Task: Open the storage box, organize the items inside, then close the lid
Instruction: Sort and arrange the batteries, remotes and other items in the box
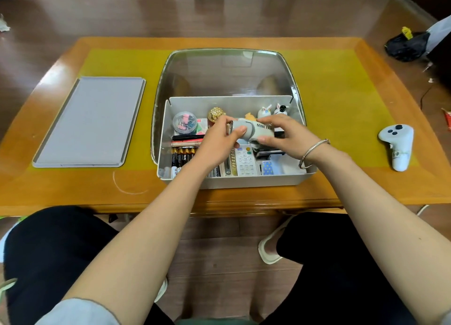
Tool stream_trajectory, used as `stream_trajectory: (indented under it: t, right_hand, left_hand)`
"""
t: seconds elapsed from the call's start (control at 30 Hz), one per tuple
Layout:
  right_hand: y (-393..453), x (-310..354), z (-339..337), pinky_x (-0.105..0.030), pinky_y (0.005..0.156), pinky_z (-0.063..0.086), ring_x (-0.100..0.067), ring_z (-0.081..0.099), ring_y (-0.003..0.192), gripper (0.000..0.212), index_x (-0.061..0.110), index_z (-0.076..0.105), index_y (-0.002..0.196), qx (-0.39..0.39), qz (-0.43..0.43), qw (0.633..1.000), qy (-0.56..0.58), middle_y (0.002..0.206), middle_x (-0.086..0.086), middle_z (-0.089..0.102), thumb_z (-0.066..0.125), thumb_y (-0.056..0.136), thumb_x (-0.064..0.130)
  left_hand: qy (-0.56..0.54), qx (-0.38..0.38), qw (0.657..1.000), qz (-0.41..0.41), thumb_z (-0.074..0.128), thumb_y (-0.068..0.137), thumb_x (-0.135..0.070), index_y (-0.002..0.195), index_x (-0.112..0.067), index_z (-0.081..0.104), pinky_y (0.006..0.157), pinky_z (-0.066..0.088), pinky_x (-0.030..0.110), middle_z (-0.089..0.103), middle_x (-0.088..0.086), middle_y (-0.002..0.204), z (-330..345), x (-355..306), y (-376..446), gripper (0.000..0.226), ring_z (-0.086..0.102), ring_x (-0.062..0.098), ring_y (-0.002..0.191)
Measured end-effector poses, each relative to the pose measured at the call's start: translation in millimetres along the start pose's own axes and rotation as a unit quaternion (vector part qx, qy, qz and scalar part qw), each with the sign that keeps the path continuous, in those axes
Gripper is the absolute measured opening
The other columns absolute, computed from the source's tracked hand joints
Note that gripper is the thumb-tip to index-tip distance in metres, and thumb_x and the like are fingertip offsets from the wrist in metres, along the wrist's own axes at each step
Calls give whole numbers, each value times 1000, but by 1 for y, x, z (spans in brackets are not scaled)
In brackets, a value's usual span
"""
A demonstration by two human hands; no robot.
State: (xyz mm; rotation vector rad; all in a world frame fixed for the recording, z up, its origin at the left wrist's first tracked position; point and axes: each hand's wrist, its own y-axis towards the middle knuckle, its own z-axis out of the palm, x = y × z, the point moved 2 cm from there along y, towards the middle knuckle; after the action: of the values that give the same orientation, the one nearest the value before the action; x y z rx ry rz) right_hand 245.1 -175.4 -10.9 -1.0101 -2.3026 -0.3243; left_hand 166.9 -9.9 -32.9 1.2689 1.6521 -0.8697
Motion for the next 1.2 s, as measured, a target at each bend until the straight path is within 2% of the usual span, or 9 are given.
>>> stream_trajectory:
  t: [0.13, 0.3, 0.4, 0.53, 0.7, 0.87, 1.0, 1.1, 1.2]
  right_hand:
    - [12, -11, -2, -32, 90, 39, -28, 56, 109, 61, 12, 56, 126, -16, -36, 991, -131, 118, -10, 63, 80, 71, 23]
    - [23, -31, -5, -38, 91, 44, -31, 55, 111, 56, 13, 54, 123, 15, 3, 978, -208, 122, -12, 59, 78, 73, 21]
    - [27, -36, -7, -40, 90, 45, -33, 54, 111, 53, 12, 55, 123, 38, 25, 963, -265, 123, -13, 57, 75, 75, 20]
    - [27, -35, -1, -34, 77, 45, -34, 58, 103, 41, 13, 57, 120, 78, 38, 938, -337, 113, -13, 63, 68, 81, 23]
    - [23, -34, 0, -34, 67, 43, -37, 59, 90, 15, 9, 59, 101, 60, 37, 932, -356, 99, -17, 65, 49, 89, 9]
    - [20, -34, 4, -35, 78, 45, -33, 57, 102, 29, 8, 54, 109, 88, 40, 929, -357, 110, -15, 61, 49, 82, -1]
    - [14, -34, 13, -42, 106, 36, -37, 33, 131, 65, 15, 24, 145, 115, 107, 933, -325, 140, -19, 36, 46, 85, 5]
    - [6, -23, 23, -45, 113, 25, -35, 17, 139, 60, 22, 23, 146, 93, 96, 936, -324, 154, -15, 16, 46, 91, 17]
    - [1, -11, 32, -48, 111, 23, -31, 13, 142, 55, 25, 25, 145, 92, 87, 937, -326, 156, -10, 13, 46, 94, 30]
  left_hand:
    - [-3, -2, 1000, -22, 52, 98, -29, 112, -12, 50, 56, 44, 12, 62, 0, 95, 18, -3, 11, 22, 64, 8, 68]
    - [74, 33, 996, -30, 50, 99, -20, 138, -8, 41, 97, 43, 32, 54, 9, 132, 29, -1, 16, 41, 54, 21, 118]
    - [156, 71, 985, -8, 46, 100, -17, 143, -10, 36, 108, 35, 42, 44, 10, 144, 31, 5, 12, 45, 40, 26, 132]
    - [251, 122, 960, 13, 41, 101, -17, 146, -17, 34, 110, 29, 46, 41, 6, 148, 38, 11, 8, 46, 32, 30, 136]
    - [274, 157, 948, 25, 36, 101, -15, 146, -17, 34, 111, 26, 46, 38, 6, 150, 44, 9, 8, 46, 26, 31, 138]
    - [289, 164, 943, 25, 37, 102, -20, 148, -18, 31, 112, 23, 44, 34, 7, 152, 46, 8, 4, 47, 24, 31, 139]
    - [306, 104, 945, 50, 43, 100, -29, 145, -20, 35, 111, 24, 45, 36, 4, 151, 32, 4, -2, 47, 27, 28, 137]
    - [313, 12, 947, 69, 47, 99, -28, 141, -22, 40, 108, 25, 44, 41, 1, 145, 7, 6, -9, 43, 32, 24, 133]
    - [331, -93, 937, 56, 49, 97, -24, 135, -21, 45, 109, 27, 44, 45, 1, 141, -24, 13, -18, 39, 33, 22, 133]
